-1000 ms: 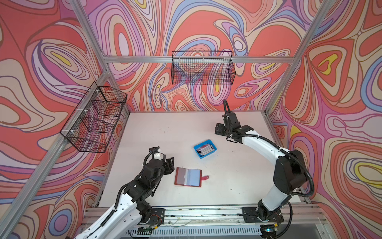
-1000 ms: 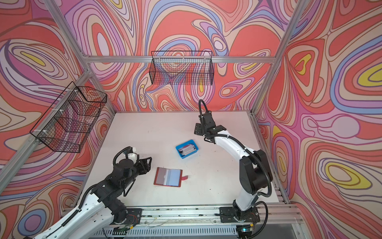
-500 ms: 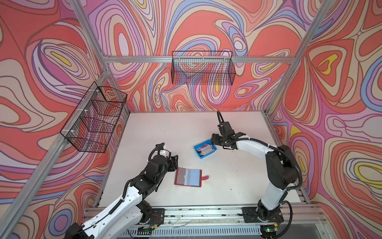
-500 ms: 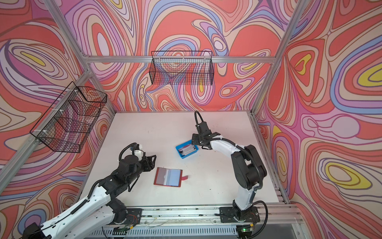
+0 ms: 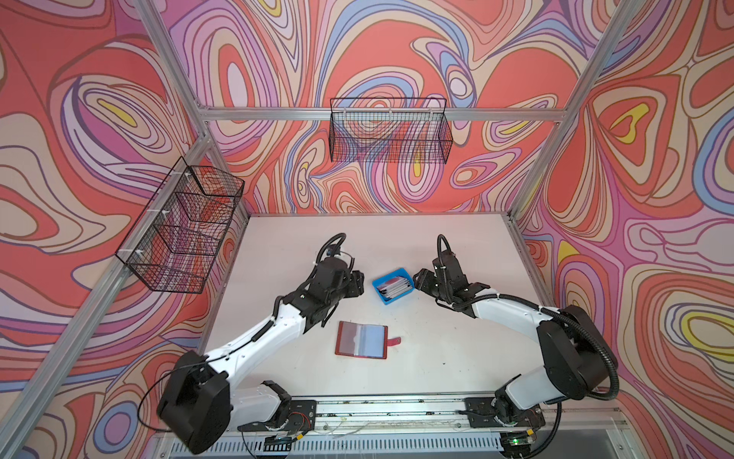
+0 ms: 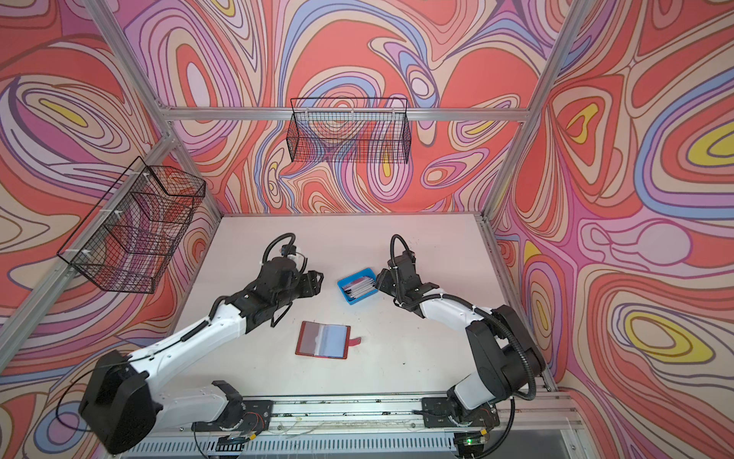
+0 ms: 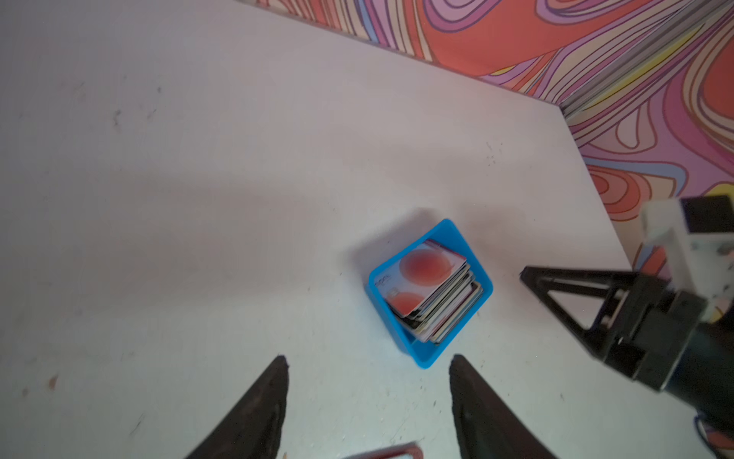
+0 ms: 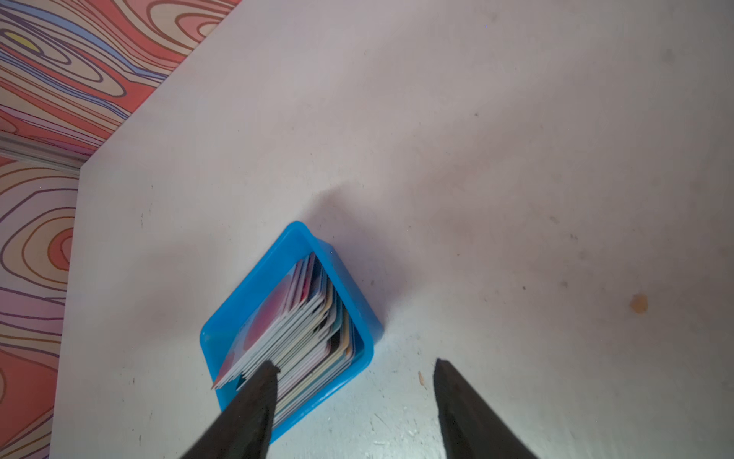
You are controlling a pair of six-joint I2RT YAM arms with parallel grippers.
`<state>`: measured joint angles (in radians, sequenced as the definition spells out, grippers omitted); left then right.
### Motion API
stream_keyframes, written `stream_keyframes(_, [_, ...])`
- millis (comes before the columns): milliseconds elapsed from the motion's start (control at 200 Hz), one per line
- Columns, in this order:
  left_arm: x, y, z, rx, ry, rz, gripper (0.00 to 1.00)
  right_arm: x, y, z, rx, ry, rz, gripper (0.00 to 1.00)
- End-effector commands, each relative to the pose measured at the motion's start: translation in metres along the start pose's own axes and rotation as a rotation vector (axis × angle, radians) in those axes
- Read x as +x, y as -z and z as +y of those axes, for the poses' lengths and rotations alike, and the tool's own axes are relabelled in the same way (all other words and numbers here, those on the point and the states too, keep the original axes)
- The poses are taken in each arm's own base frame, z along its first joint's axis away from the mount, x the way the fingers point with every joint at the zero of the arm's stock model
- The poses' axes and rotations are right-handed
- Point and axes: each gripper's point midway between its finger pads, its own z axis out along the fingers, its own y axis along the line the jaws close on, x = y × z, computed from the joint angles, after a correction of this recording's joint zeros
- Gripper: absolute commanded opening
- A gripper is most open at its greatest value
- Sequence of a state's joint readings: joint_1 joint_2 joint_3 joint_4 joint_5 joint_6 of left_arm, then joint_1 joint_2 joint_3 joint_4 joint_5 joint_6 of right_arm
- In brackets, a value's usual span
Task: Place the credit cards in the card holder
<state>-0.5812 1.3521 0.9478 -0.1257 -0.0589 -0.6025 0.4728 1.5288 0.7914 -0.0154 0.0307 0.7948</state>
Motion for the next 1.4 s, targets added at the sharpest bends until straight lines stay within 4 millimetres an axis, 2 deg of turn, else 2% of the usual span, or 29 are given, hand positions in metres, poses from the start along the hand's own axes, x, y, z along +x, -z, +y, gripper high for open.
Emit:
stream_keyframes(0, [0.001,-0.038,-0.003,-0.062,-0.014,0.120,0.65,-0.001,-0.002,0.011,-0.077,-0.015,-0.041,0.67])
stream_keyframes(65, [0.006,-0.063,-0.005,-0.070,-0.034,0.188,0.65,0.002,-0.003,0.006,-0.067,-0.011,-0.045,0.70])
stream_keyframes(190, [0.014,-0.104,-0.016,-0.045,-0.059,0.292,0.62,0.002,-0.003,0.019,-0.125,0.007,-0.053,0.70])
stream_keyframes(275, [0.019,-0.120,-0.026,-0.003,-0.062,0.331,0.60,0.009,-0.004,0.017,-0.135,0.003,-0.054,0.72])
stream_keyframes(406, [0.030,-0.134,-0.021,-0.002,-0.056,0.381,0.61,0.015,-0.012,0.014,-0.137,-0.011,-0.037,0.73])
stream_keyframes(501, [0.038,-0.136,-0.019,0.021,-0.044,0.413,0.62,0.021,-0.019,0.014,-0.144,-0.018,-0.013,0.72])
stream_keyframes(611, [0.042,-0.138,-0.027,0.077,-0.038,0.434,0.63,0.029,-0.026,0.014,-0.163,-0.030,0.012,0.72])
stream_keyframes(786, [0.058,-0.140,-0.035,0.148,0.019,0.476,0.63,0.029,-0.032,0.016,-0.165,-0.014,0.020,0.73])
stream_keyframes(1022, [0.067,-0.130,-0.047,0.246,0.081,0.482,0.63,0.035,-0.045,0.017,-0.165,-0.003,0.053,0.75])
stream_keyframes(1232, [0.082,-0.127,-0.043,0.254,0.129,0.513,0.60,0.029,-0.043,0.025,-0.204,0.020,0.023,0.76])
stream_keyframes(1397, [0.082,-0.110,-0.051,0.311,0.176,0.495,0.60,0.022,-0.041,0.027,-0.218,0.028,0.002,0.78])
